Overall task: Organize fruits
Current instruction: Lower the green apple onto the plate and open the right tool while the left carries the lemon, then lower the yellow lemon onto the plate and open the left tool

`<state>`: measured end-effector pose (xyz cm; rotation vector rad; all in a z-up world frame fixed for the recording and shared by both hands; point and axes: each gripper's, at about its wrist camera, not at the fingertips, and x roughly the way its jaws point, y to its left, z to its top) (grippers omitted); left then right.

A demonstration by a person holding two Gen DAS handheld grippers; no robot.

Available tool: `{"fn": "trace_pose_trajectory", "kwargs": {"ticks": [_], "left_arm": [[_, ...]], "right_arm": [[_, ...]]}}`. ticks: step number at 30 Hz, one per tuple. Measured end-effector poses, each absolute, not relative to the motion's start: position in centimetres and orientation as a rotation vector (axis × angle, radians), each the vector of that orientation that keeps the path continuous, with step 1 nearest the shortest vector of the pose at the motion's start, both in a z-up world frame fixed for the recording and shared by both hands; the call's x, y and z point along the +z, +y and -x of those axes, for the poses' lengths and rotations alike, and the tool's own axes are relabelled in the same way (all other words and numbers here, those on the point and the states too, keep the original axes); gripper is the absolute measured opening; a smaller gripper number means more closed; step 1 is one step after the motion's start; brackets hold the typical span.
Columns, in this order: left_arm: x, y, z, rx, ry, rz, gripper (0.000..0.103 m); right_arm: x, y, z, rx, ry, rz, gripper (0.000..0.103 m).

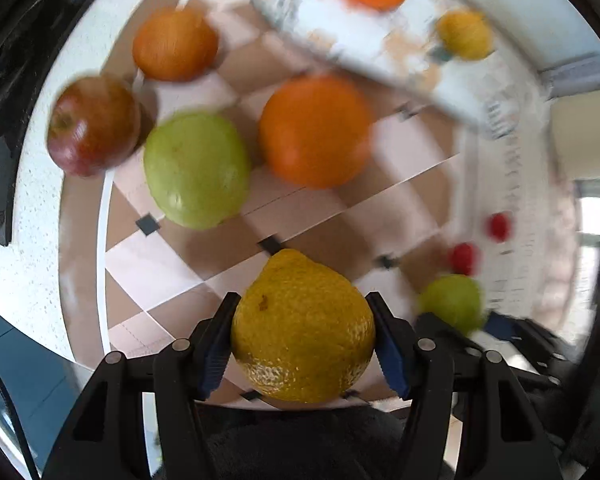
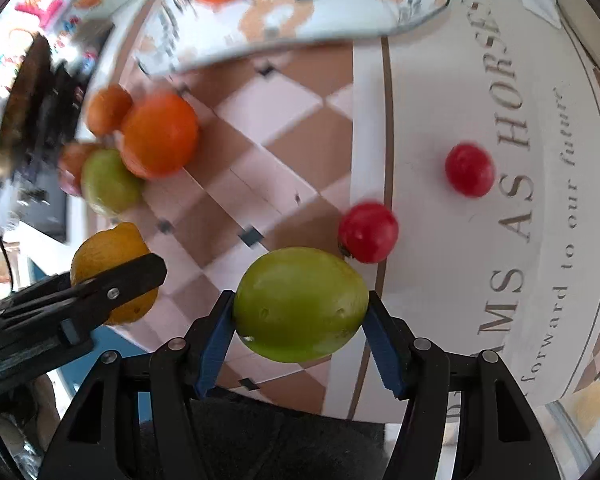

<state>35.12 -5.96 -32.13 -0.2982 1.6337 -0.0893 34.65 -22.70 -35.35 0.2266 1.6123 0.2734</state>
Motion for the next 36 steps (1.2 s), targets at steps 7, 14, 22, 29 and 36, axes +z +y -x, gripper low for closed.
{"fn": "trace_pose_trajectory", "kwargs": {"ticks": [7, 14, 22, 29, 36], "left_arm": [[-23.5, -6.1, -43.0, -0.157, 1.459, 0.316, 0.060], [-25.2, -4.2, -51.4, -0.083, 1.488, 0.226, 0.060], [-32.6, -4.0, -55.0, -0.053, 1.671, 0.276, 0.060], [-34.8, -4.1, -55.0, -0.048, 1.712, 0.267, 0.061], [-35.2, -4.3, -55.0, -0.048, 1.720, 0.251, 0.061]], "right_arm": [[-29.3, -25.5, -41.2, 0.277, 1.456, -0.317, 0.065], [-30.9, -24.4, -49.3, 0.236, 1.465, -0.281, 0.065], [-35.1, -21.7, -52.9, 0.254, 1.543, -0.176, 0.065], [-36.2, -21.0, -53.6, 0.260, 1.572, -0.145, 0.066], [-35.9, -21.0, -54.5, 0.260, 1.589, -0.164, 0.077]]}}
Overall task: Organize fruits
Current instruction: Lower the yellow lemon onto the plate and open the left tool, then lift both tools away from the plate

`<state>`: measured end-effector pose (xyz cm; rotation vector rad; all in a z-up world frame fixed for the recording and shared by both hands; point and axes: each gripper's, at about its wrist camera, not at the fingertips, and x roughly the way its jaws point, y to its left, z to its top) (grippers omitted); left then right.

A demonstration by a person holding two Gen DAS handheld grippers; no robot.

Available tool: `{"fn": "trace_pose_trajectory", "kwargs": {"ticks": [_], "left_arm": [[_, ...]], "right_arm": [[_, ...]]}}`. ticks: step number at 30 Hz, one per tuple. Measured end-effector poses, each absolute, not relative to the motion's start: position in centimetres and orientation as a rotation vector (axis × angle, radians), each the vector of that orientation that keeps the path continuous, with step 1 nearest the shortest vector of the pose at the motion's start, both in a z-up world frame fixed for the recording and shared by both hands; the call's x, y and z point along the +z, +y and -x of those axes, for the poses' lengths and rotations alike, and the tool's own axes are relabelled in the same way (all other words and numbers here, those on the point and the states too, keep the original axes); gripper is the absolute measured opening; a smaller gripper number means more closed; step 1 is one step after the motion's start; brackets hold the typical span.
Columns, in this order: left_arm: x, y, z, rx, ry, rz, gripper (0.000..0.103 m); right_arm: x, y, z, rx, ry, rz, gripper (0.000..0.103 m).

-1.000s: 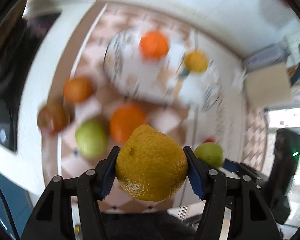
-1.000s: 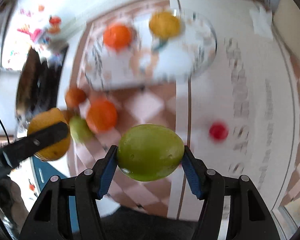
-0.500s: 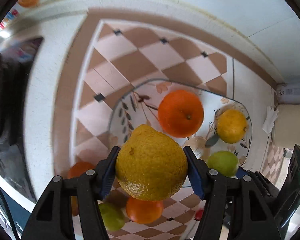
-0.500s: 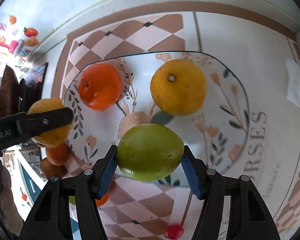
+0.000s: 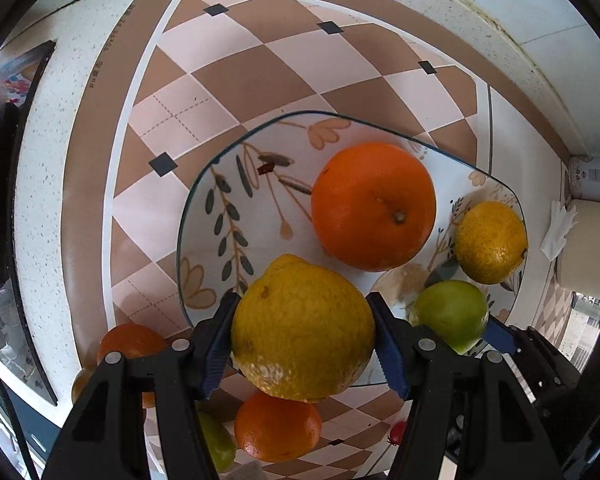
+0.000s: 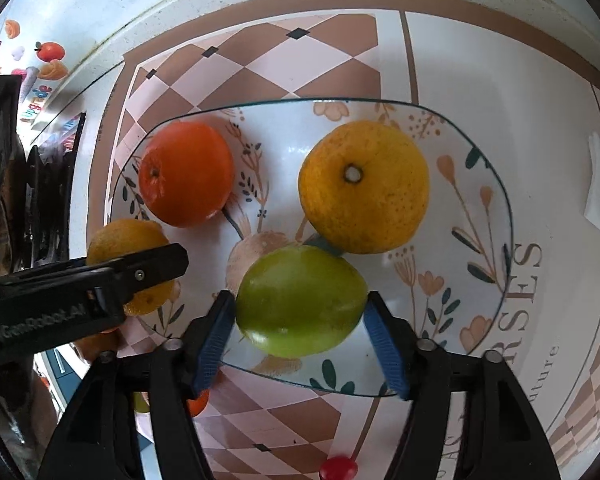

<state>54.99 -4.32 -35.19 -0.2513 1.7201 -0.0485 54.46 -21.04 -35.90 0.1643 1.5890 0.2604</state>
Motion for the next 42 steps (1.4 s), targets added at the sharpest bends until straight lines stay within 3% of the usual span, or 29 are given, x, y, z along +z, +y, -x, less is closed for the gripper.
{"fn": "trace_pose_trajectory", "kwargs": {"ticks": [4, 6, 7, 8, 23, 42], "left_arm": [[-34.9, -5.0, -54.7, -0.062, 1.694, 0.248, 0.067], [-34.4, -5.2, -54.5, -0.062, 1.691, 0.239, 0.084], [-34.2, -5.2, -54.3, -0.062, 1.684, 0.235, 0.087], [-33.8, -5.1, -54.1, -0.060, 1.674, 0.231, 0.087], [-25.0, -5.8, -47.7, 0.060, 1.427, 0.001, 0.087], [-16.8, -5.9, -40.1, 0.020, 1.245, -0.005, 0.087]], "right_arm": [[-34.8, -21.2, -54.2, 0.261, 1.574, -0.155, 0.081], [-34.2, -21.4, -53.9, 0.254, 1.576, -0.141, 0.083], [-33.9, -21.5, -53.7, 0.249, 1.574, -0.137, 0.087], [-33.5, -21.6, -53.4, 0.238, 1.566, -0.124, 0.091], [-28.0, -24.1, -47.9, 0.115, 1.422, -0.053, 0.093], [-17.5, -25.2, -38.7, 0.096, 1.208, -0.093, 0.093]]}}
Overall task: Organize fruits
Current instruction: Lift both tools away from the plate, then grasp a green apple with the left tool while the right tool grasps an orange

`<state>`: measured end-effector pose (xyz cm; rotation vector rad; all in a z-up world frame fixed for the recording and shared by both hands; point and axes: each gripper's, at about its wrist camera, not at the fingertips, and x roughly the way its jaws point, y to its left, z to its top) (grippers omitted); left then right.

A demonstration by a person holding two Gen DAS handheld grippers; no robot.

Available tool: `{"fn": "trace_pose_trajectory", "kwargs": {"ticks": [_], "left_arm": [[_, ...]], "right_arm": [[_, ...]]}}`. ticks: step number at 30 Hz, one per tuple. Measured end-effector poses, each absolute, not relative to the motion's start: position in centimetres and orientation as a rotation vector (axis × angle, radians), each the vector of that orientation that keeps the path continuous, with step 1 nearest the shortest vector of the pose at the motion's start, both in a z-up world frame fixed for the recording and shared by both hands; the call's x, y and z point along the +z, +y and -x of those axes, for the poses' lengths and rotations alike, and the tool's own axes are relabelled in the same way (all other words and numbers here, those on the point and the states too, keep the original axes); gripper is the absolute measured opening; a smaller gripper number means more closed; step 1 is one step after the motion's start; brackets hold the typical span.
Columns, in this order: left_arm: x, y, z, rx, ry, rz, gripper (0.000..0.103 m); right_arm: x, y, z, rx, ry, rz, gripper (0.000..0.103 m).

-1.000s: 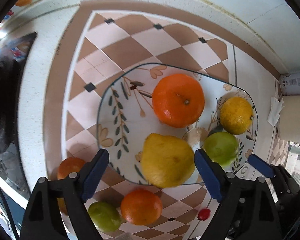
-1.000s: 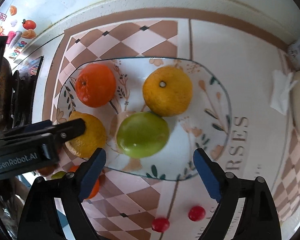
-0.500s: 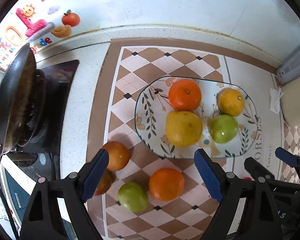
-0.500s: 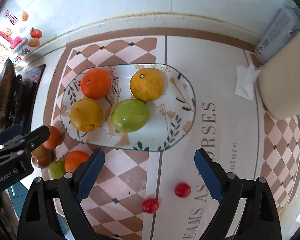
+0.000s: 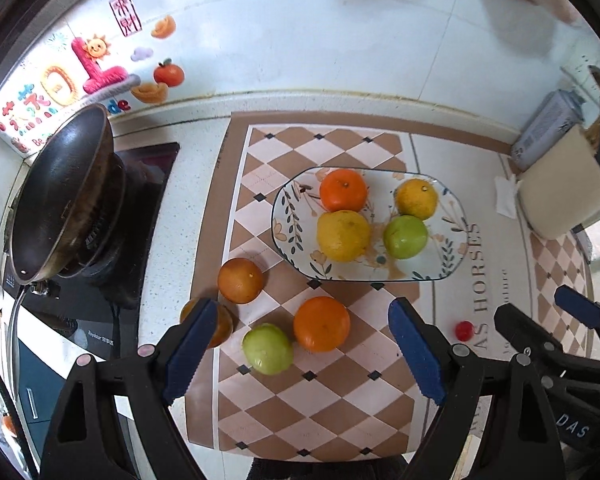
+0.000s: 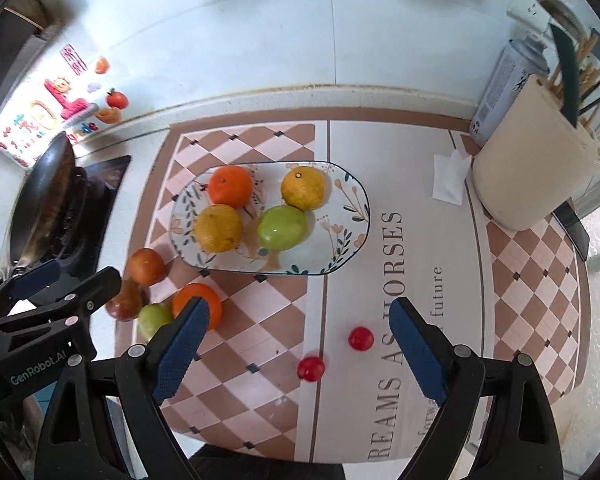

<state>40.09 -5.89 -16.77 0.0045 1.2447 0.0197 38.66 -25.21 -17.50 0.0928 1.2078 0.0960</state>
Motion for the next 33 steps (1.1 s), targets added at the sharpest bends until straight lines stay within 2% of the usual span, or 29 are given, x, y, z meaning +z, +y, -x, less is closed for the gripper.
{"fn": "trace_pose_trajectory", "kwargs": {"ticks": [8, 21, 31, 33], "left_arm": [[-13.9, -5.9, -37.6, -0.003, 1.189, 0.004, 0.087], [-10.6, -6.1, -34.8, -0.036, 1.116, 0.011, 0.087], [-11.9, -4.2, -35.9, 0.025, 1.131, 0.031, 0.087], [-13.1, -3.3, -36.6, 0.065, 1.167, -0.001, 0.097]], "right_arm": [[-14.0, -25.1, -35.2, 0.099, 1.141, -0.104, 0.093], [-11.4, -25.5, -32.9, 0.098, 1.095, -0.143, 0.093], [-14.4, -25.8, -34.4, 0.141, 1.163, -0.243, 0.093], [-16.3, -25.2, -35.2, 0.181, 1.212, -0.278, 0.093]]}}
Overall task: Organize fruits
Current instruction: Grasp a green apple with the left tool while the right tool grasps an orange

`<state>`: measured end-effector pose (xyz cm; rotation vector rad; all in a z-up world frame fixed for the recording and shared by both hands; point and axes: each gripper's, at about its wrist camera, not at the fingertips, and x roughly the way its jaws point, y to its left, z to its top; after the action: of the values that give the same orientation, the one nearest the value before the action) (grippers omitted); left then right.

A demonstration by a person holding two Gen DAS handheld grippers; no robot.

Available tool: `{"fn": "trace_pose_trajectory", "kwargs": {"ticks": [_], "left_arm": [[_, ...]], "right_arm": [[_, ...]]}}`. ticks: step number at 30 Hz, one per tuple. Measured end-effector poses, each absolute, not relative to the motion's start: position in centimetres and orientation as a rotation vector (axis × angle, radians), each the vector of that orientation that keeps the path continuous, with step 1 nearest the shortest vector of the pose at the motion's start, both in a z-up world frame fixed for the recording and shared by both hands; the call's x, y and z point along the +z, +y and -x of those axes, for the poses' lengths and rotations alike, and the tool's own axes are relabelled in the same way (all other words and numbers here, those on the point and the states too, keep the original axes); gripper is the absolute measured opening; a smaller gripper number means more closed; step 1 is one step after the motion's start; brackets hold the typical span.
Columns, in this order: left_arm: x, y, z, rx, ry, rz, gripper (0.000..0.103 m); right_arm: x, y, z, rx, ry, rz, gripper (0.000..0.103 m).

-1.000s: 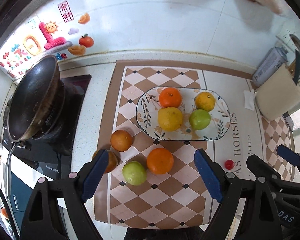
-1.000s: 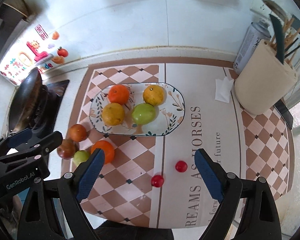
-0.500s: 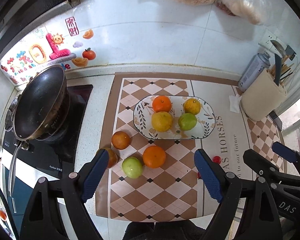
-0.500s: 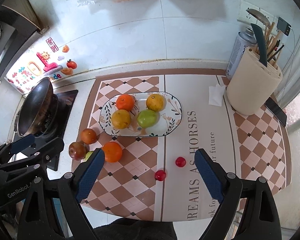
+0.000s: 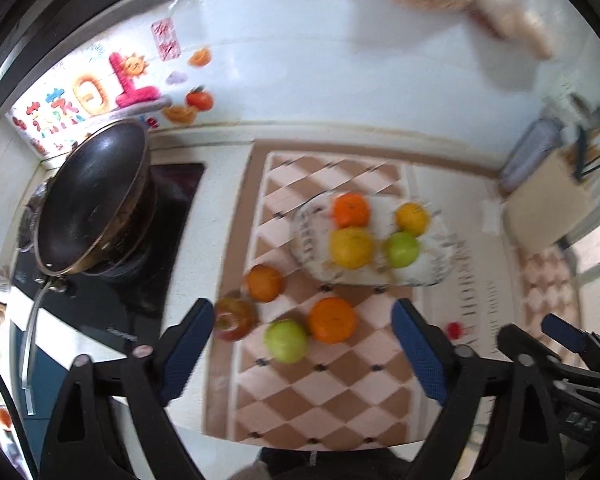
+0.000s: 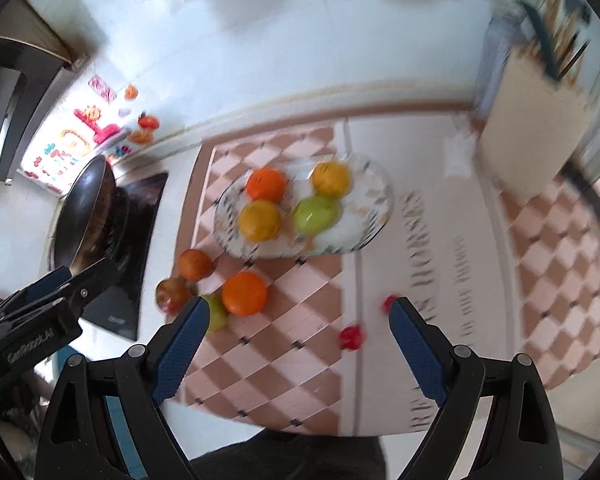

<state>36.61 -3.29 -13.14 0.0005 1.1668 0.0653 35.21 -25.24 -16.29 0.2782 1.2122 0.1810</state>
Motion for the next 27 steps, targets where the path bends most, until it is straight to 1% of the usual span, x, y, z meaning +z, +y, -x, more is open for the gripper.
{"fn": "trace_pose_trajectory", "kwargs": {"ticks": [2, 12, 15, 17, 19, 23, 27], "left_arm": [[-14.8, -2.0, -37.0, 0.117, 1.193, -0.027, 0.101], [-24.0, 4.7, -37.4, 0.316, 1.409, 0.044, 0.101], [-25.8, 5.8, -37.2, 0.346, 1.455, 0.089, 0.101], [-26.7, 6.4, -37.1, 0.362, 1.484, 0.120, 0.101], [-27.3, 6.7, -36.9, 0.372, 1.499, 0.153, 0.101], [-27.8, 6.6, -36.8, 0.354, 1.513, 0.206, 0.101], [-28.4, 5.0, -37.5, 0.274, 1.530, 0.247, 0.101]], "right_arm": [[-18.3, -24.4, -35.9, 0.208, 1.249, -0.287, 0.093], [-32.0, -16.3, -42.0, 0.330, 1.493, -0.344, 0.093], [-34.5, -14.3, -43.4, 0.345, 1.534, -0.336, 0.088], [-36.3, -12.6, -44.2, 0.353, 1.569, -0.300, 0.076], [-37.6, -11.3, -44.4, 0.369, 1.592, -0.262, 0.067], [-37.7, -11.1, -44.2, 0.370, 1.584, -0.205, 0.067], [-37.6, -13.6, -43.0, 0.354, 1.608, -0.200, 0.067]]}}
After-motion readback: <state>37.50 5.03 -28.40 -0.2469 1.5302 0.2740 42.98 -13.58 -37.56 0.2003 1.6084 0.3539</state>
